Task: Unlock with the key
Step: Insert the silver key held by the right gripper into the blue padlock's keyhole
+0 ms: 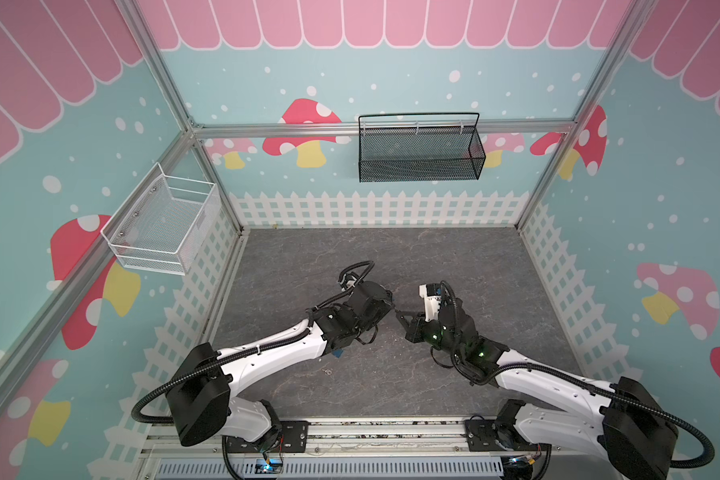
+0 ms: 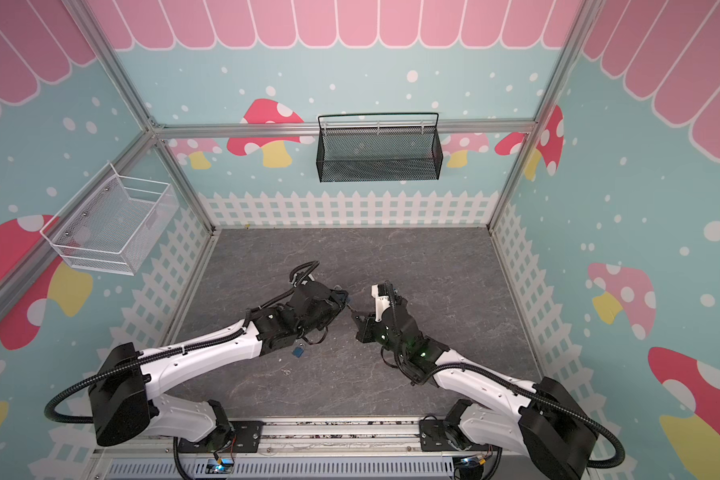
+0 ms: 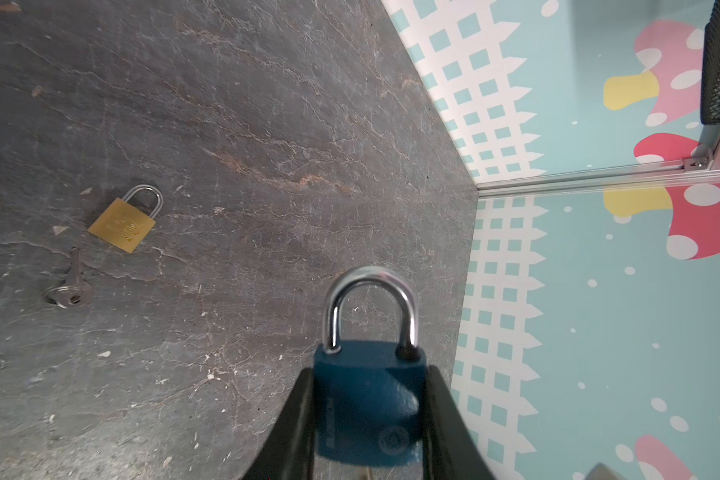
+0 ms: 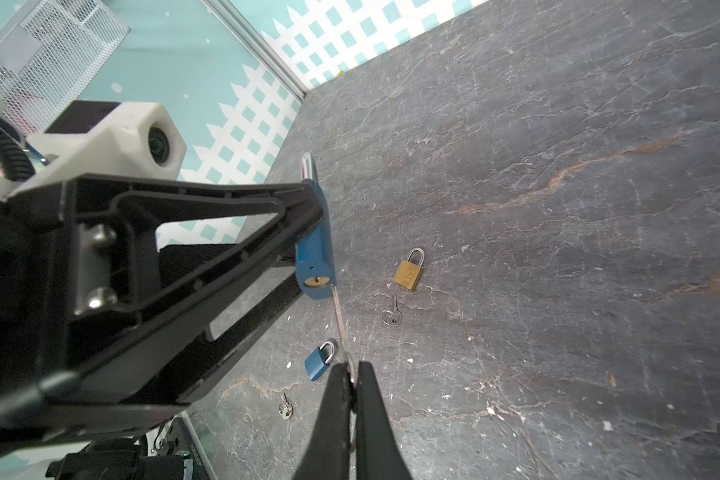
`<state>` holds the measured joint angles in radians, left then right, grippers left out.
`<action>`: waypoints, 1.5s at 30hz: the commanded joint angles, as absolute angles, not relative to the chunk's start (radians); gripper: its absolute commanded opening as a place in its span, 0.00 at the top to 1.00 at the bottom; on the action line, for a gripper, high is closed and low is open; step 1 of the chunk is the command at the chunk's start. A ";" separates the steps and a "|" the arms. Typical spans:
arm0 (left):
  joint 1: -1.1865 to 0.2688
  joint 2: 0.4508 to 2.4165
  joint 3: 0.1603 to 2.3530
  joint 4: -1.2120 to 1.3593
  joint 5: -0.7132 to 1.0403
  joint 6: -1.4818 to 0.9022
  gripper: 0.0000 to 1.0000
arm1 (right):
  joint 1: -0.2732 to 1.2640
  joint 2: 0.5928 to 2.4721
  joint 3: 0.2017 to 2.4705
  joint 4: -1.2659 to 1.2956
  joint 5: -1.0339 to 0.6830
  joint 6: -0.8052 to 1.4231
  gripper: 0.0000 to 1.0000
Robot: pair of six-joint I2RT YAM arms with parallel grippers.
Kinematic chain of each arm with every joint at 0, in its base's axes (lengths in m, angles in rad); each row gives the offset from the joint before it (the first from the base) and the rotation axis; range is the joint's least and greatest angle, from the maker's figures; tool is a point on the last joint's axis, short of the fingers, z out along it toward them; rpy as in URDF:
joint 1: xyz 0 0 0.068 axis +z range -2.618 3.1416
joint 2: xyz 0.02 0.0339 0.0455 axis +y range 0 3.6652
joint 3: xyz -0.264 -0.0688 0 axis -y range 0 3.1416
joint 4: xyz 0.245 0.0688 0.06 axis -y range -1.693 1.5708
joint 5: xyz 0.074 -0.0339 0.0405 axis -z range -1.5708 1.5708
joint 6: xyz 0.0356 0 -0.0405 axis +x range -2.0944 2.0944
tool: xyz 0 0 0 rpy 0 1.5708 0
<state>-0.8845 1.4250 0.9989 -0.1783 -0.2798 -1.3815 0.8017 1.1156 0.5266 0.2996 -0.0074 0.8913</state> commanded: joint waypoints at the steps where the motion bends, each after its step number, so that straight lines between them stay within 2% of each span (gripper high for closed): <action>1: -0.877 1.416 1.001 -0.141 -0.288 -1.404 1.00 | 0.813 1.102 0.556 0.322 0.022 0.911 1.00; 11: -0.880 1.417 1.018 -0.140 -0.278 -1.406 1.00 | 0.818 1.119 0.580 0.330 0.001 0.917 1.00; 25: -0.914 1.407 1.025 -0.146 -0.293 -1.435 1.00 | 0.819 1.137 0.612 0.272 0.084 0.983 1.00; 30: -0.945 1.419 1.043 -0.180 -0.314 -1.445 1.00 | 0.819 1.124 0.646 0.285 0.062 1.035 1.00; 36: -0.965 1.428 1.052 -0.205 -0.345 -1.429 1.00 | 0.819 1.105 0.617 0.455 -0.040 1.097 1.00; 39: -0.966 1.416 1.037 -0.201 -0.337 -1.451 1.00 | 0.821 1.121 0.629 0.495 -0.075 1.074 1.00; 45: -0.968 1.389 1.020 -0.146 -0.230 -1.460 1.00 | 0.820 1.140 0.676 0.347 0.061 0.895 1.00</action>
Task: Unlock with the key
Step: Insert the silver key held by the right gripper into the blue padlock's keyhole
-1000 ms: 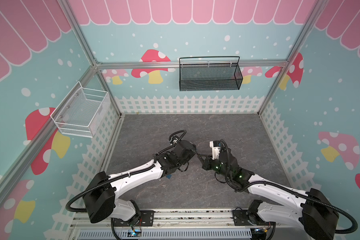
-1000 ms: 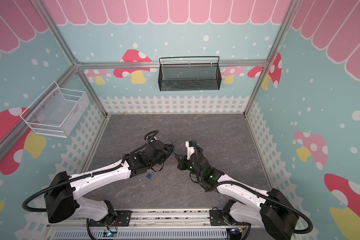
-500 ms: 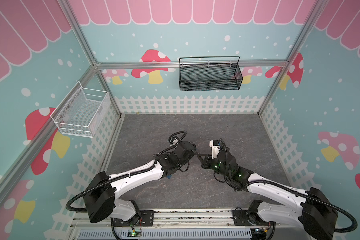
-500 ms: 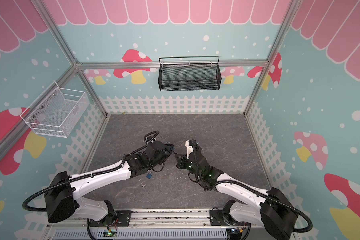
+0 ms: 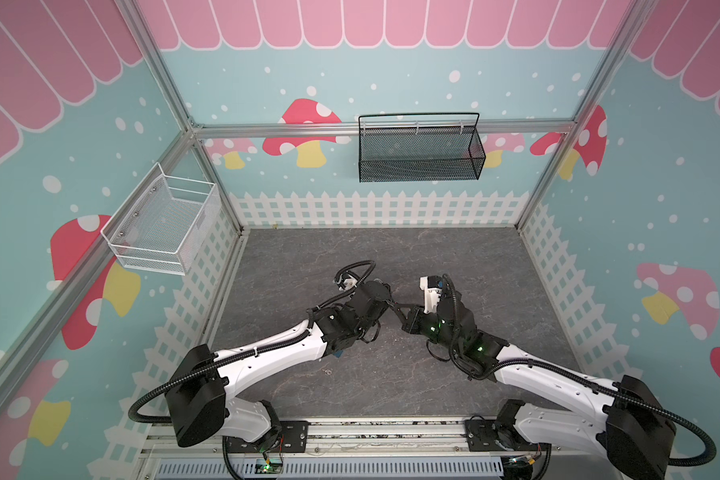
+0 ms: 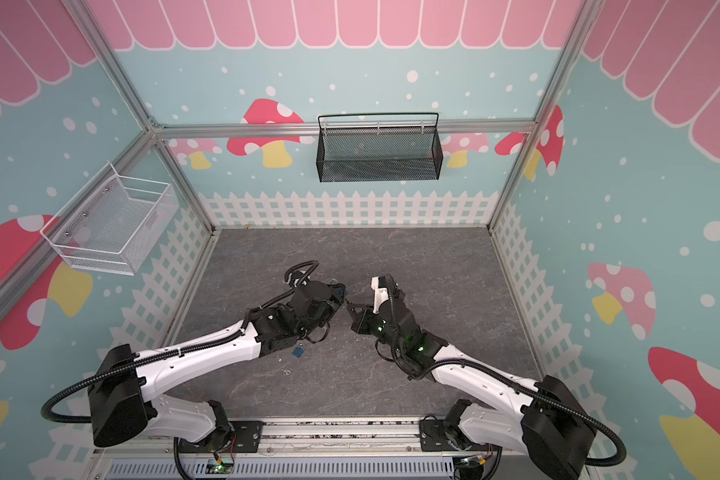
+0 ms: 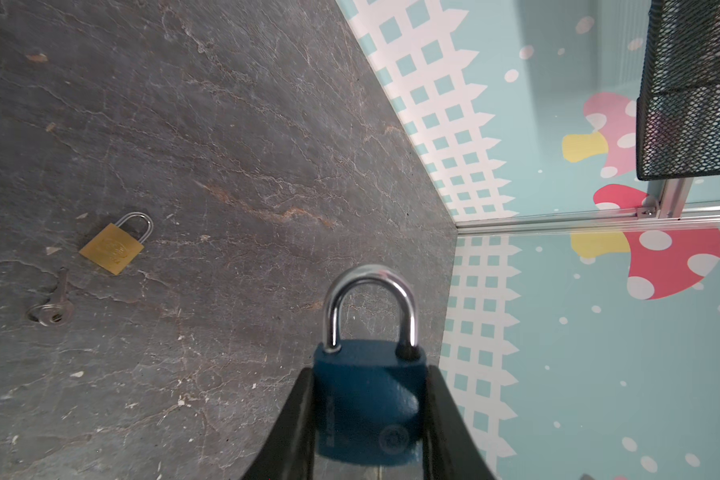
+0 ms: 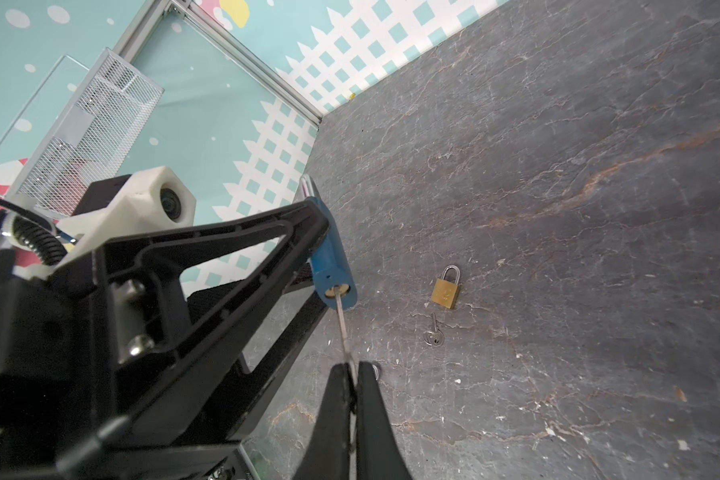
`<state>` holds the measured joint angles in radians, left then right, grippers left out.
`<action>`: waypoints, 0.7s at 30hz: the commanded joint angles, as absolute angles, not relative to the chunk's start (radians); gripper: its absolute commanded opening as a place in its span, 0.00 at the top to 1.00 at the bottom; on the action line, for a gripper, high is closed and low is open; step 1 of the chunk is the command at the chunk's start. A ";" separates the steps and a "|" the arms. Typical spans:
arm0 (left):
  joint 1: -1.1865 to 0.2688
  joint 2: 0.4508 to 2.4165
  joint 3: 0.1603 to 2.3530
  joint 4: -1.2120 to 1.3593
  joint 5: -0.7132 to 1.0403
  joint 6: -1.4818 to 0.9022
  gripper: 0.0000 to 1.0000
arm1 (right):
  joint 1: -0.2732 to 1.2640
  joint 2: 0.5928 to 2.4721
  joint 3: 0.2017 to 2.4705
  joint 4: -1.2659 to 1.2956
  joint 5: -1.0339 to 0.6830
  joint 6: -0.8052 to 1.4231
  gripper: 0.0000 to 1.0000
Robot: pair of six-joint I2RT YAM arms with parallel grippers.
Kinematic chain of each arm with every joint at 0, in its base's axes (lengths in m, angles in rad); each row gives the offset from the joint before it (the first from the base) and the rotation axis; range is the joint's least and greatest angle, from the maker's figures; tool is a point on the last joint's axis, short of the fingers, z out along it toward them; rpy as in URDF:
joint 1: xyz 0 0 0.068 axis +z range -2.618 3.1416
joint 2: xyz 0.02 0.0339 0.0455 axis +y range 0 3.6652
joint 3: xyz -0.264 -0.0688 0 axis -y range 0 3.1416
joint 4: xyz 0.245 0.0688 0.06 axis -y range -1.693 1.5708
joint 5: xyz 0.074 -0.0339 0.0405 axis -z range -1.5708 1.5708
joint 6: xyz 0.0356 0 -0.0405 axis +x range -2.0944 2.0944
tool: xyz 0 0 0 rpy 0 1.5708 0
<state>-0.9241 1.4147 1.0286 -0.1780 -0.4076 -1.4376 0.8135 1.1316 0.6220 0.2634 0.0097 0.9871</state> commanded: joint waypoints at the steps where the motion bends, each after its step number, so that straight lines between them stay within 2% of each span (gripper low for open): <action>1: -0.971 1.387 1.021 -0.142 -0.218 -1.461 1.00 | 0.821 1.139 0.672 0.348 0.076 0.866 1.00; 6: -0.985 1.375 1.007 -0.101 -0.144 -1.486 1.00 | 0.821 1.125 0.659 0.399 0.102 0.739 1.00; 11: -0.991 1.353 0.997 -0.092 -0.142 -1.482 1.00 | 0.820 1.092 0.653 0.420 0.133 0.634 1.00; 14: -0.999 1.346 0.995 -0.109 -0.165 -1.482 1.00 | 0.821 1.069 0.651 0.395 0.168 0.630 1.00; 21: -1.014 1.349 0.989 -0.066 -0.187 -1.503 1.00 | 0.821 1.068 0.639 0.413 0.074 0.754 1.00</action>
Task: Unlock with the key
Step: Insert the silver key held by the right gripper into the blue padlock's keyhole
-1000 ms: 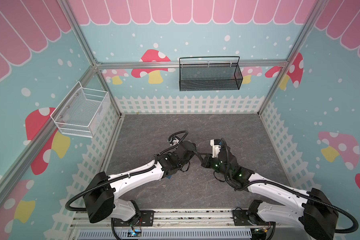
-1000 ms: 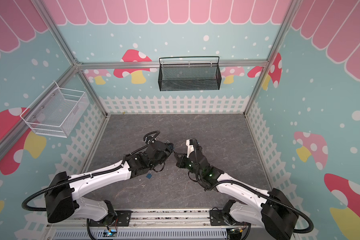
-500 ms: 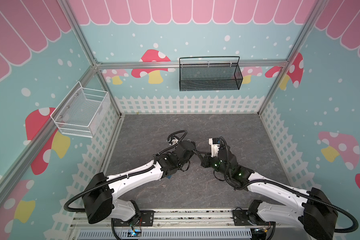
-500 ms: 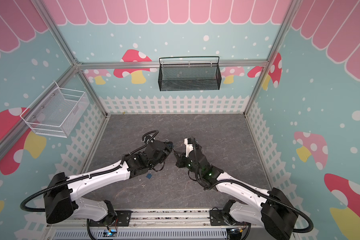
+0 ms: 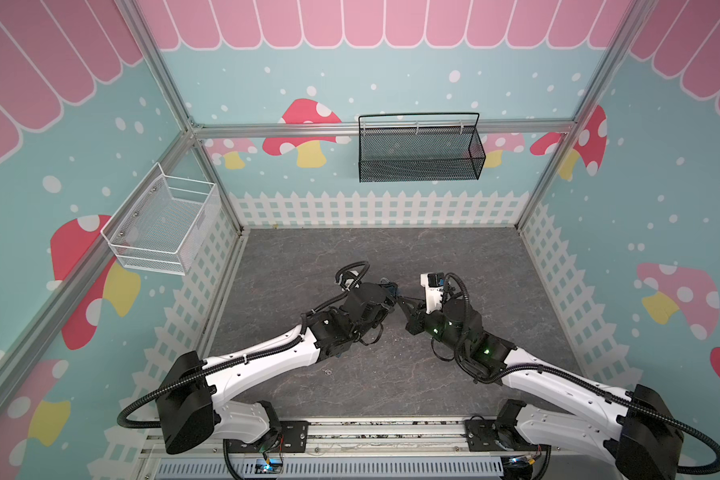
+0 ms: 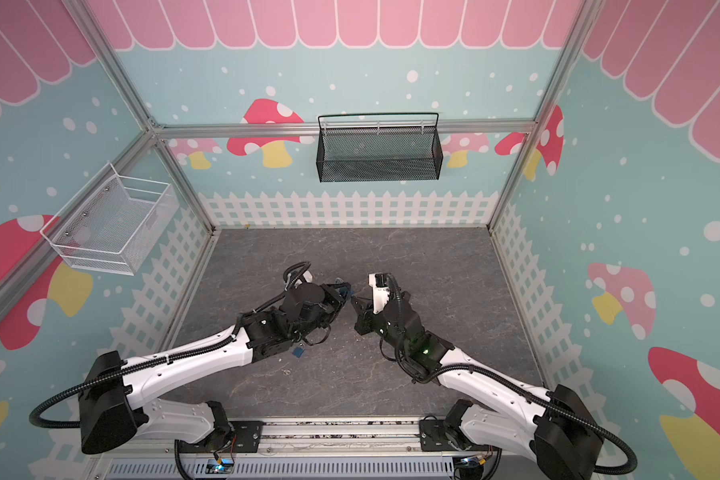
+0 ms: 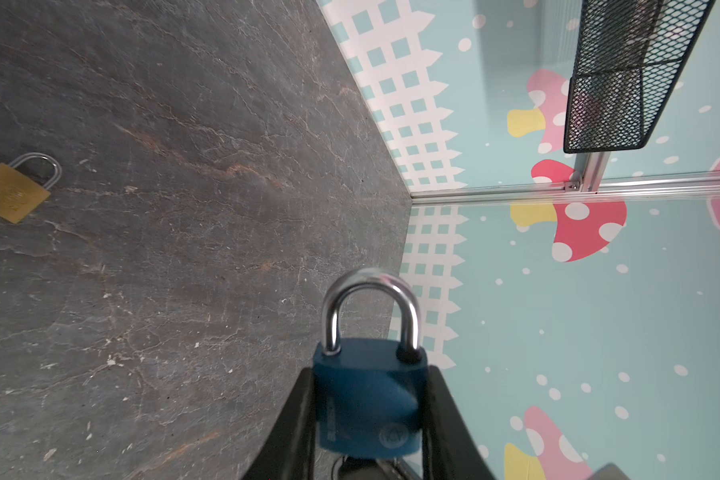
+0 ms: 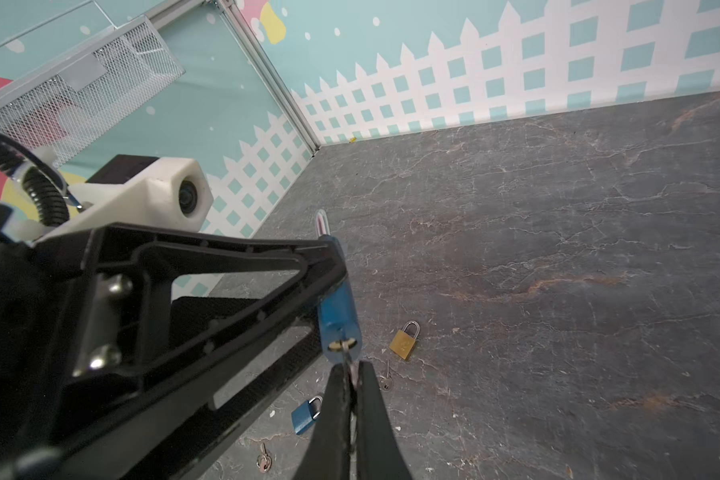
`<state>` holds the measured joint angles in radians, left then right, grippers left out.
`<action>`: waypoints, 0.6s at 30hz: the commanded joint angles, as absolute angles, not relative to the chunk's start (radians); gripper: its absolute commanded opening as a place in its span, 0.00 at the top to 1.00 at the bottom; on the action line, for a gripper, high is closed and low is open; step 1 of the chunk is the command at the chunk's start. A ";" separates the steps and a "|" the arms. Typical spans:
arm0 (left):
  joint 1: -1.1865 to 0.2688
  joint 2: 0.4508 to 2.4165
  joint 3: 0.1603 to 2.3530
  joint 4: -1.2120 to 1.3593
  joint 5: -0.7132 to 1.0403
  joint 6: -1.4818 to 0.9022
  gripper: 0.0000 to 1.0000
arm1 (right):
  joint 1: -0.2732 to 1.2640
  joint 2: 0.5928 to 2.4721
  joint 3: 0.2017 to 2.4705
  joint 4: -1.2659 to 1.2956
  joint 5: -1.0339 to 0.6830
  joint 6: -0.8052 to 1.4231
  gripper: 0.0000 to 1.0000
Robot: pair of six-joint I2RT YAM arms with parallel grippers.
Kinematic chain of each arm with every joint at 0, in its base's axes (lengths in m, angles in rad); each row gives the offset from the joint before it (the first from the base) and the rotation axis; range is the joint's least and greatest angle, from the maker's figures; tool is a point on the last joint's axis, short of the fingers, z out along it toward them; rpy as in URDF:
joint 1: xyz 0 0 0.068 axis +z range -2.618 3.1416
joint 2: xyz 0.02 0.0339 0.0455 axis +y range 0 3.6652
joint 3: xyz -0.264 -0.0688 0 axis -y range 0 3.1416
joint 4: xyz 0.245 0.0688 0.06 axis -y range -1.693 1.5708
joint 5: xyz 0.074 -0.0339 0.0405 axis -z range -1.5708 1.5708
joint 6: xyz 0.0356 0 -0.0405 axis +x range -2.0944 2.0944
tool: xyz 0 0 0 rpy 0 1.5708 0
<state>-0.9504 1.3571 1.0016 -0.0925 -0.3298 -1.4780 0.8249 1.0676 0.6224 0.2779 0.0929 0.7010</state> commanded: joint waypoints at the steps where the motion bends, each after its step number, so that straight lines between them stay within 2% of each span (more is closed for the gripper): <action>1: -1.013 1.350 0.989 -0.062 -0.185 -1.501 1.00 | 0.820 1.068 0.642 0.413 0.059 0.767 1.00; 10: -1.014 1.337 0.934 0.013 -0.189 -1.527 1.00 | 0.796 1.073 0.693 0.409 -0.124 0.909 1.00; 18: -1.015 1.324 0.908 0.051 -0.178 -1.543 1.00 | 0.714 1.095 0.638 0.562 -0.308 1.194 1.00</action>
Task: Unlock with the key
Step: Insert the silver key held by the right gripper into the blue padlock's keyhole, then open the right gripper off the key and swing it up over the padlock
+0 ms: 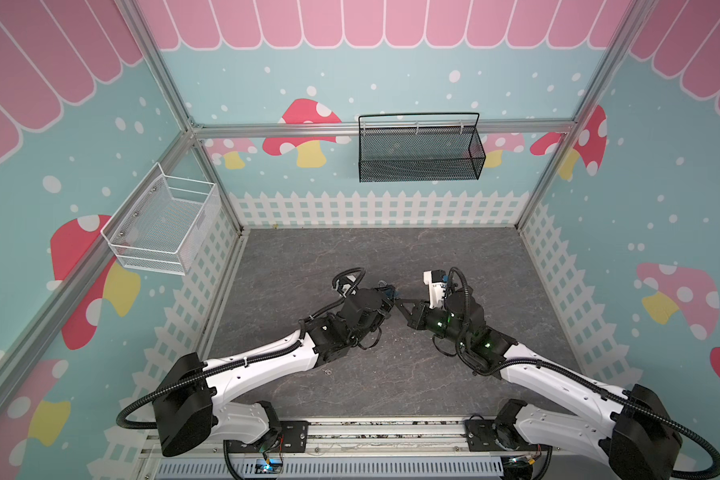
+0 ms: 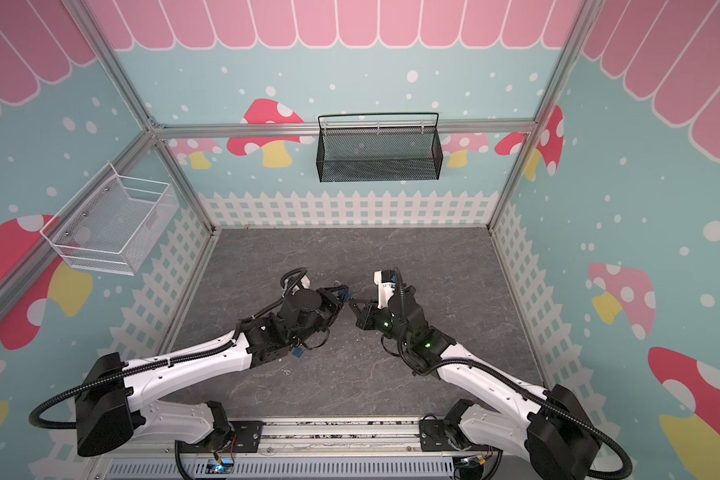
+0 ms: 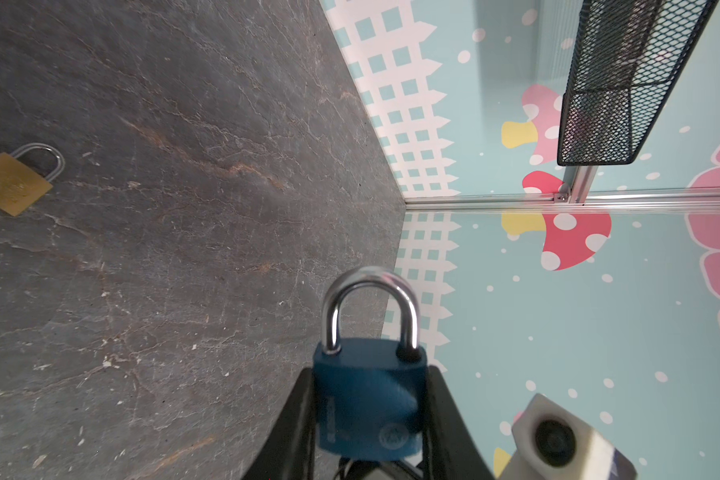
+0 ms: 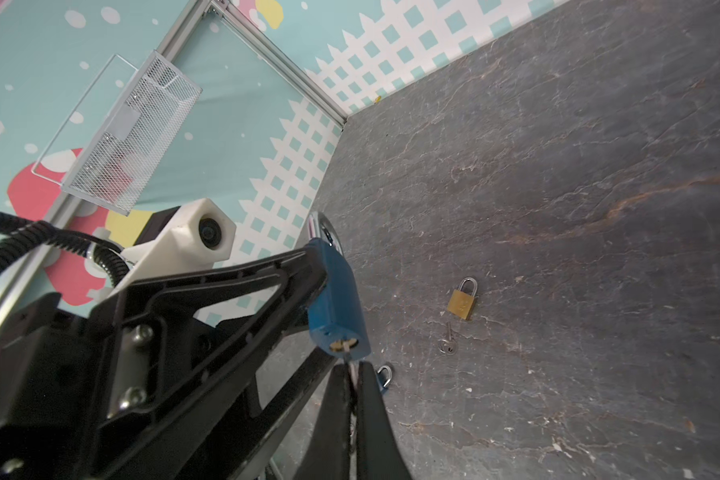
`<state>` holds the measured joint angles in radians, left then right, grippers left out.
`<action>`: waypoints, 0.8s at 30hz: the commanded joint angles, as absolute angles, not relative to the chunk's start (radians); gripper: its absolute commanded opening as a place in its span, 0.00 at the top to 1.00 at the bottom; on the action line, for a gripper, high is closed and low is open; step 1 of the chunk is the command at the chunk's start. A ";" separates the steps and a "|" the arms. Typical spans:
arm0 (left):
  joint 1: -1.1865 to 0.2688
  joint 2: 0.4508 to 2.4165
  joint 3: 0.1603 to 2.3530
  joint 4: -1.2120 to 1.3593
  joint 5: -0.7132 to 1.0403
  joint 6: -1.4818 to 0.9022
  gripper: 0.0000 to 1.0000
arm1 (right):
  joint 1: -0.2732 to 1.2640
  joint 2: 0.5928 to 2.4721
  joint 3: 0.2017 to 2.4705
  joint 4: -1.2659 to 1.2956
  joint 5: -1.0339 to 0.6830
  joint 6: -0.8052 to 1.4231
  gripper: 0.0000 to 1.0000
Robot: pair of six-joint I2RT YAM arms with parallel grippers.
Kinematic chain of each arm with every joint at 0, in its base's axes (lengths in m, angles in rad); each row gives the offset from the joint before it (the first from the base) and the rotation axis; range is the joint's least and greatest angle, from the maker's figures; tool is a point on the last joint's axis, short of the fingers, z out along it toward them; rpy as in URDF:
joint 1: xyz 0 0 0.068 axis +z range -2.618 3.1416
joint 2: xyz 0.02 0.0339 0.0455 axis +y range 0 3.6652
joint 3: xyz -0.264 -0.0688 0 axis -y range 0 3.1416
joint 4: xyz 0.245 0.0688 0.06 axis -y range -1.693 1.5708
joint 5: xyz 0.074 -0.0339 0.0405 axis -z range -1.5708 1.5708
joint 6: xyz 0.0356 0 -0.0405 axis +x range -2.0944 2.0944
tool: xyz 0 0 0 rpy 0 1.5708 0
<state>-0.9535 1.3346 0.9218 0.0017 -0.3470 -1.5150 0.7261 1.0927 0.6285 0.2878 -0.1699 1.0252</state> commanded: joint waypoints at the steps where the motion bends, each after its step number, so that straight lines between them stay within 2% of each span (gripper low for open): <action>1: -1.015 1.322 0.905 0.052 -0.181 -1.546 1.00 | 0.704 1.095 0.627 0.584 -0.319 1.228 1.00; 6: -1.015 1.324 0.894 0.068 -0.189 -1.554 1.00 | 0.684 1.105 0.556 0.751 -0.353 1.411 1.00; 13: -1.015 1.319 0.888 0.059 -0.221 -1.554 1.00 | 0.684 1.086 0.527 0.765 -0.326 1.480 1.00; 21: -1.007 1.312 0.943 -0.025 -0.253 -1.462 1.00 | 0.683 1.091 0.558 0.647 -0.286 1.293 1.00; 24: -0.995 1.296 0.951 -0.054 -0.266 -1.398 1.00 | 0.683 1.078 0.570 0.560 -0.256 1.200 0.93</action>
<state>-0.9581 1.3182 0.9203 -0.0048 -0.3527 -1.4643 0.6754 1.1034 0.5137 0.5358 -0.2874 1.3048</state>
